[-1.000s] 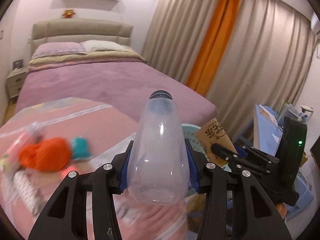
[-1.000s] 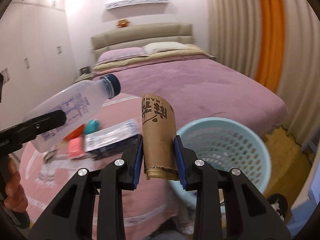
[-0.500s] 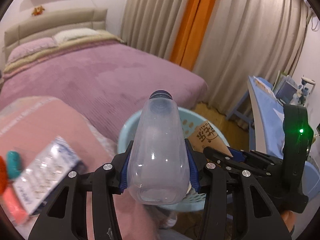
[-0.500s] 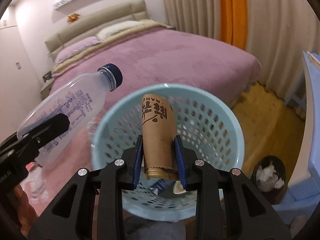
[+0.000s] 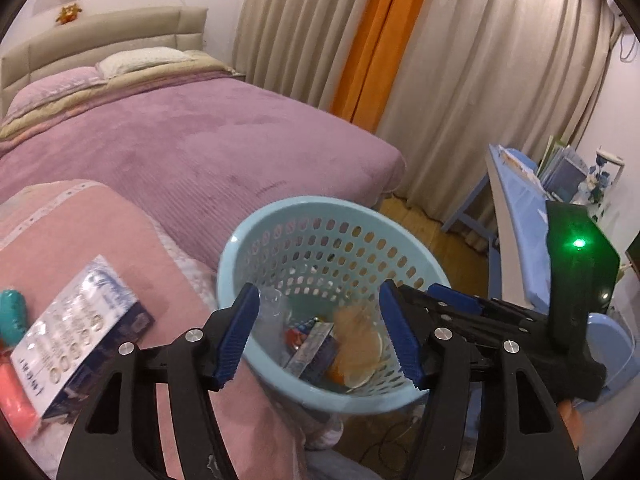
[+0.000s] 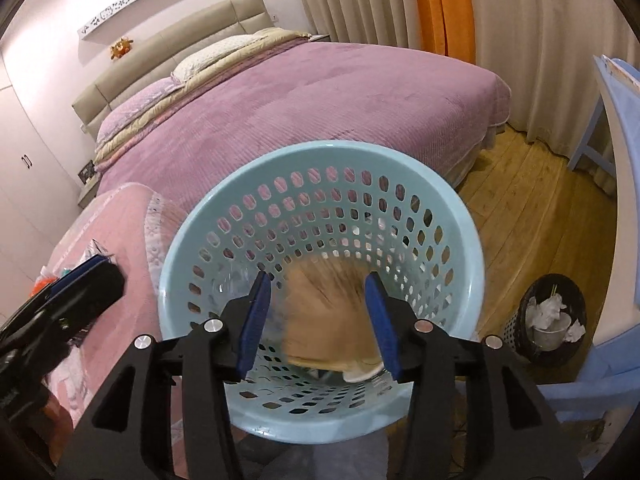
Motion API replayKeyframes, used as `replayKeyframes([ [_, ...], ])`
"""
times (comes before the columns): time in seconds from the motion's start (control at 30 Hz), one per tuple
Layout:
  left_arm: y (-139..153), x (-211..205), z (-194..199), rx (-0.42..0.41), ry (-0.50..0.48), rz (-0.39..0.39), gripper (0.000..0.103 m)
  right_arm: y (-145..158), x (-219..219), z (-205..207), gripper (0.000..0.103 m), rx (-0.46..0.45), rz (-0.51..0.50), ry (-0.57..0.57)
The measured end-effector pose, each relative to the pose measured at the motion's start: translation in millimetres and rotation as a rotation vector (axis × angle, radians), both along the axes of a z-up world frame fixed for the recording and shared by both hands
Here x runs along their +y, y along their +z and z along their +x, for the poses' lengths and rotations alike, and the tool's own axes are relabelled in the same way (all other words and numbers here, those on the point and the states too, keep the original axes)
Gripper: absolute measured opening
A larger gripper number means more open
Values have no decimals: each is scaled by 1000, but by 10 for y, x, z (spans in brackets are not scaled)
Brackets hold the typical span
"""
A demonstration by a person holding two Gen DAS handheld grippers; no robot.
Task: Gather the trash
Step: 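Open both tools to drop the bottle and brown cup into the basket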
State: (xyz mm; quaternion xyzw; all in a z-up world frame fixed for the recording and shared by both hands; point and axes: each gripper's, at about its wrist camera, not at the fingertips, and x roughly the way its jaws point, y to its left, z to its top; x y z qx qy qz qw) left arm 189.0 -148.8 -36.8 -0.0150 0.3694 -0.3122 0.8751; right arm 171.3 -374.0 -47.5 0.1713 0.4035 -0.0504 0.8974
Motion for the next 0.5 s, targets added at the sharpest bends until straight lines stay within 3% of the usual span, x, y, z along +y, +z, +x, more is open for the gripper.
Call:
replayKeyframes([
  [0.5, 333, 705, -422, -70, 99, -91, 61, 437, 616, -199, 46, -106, -18, 118],
])
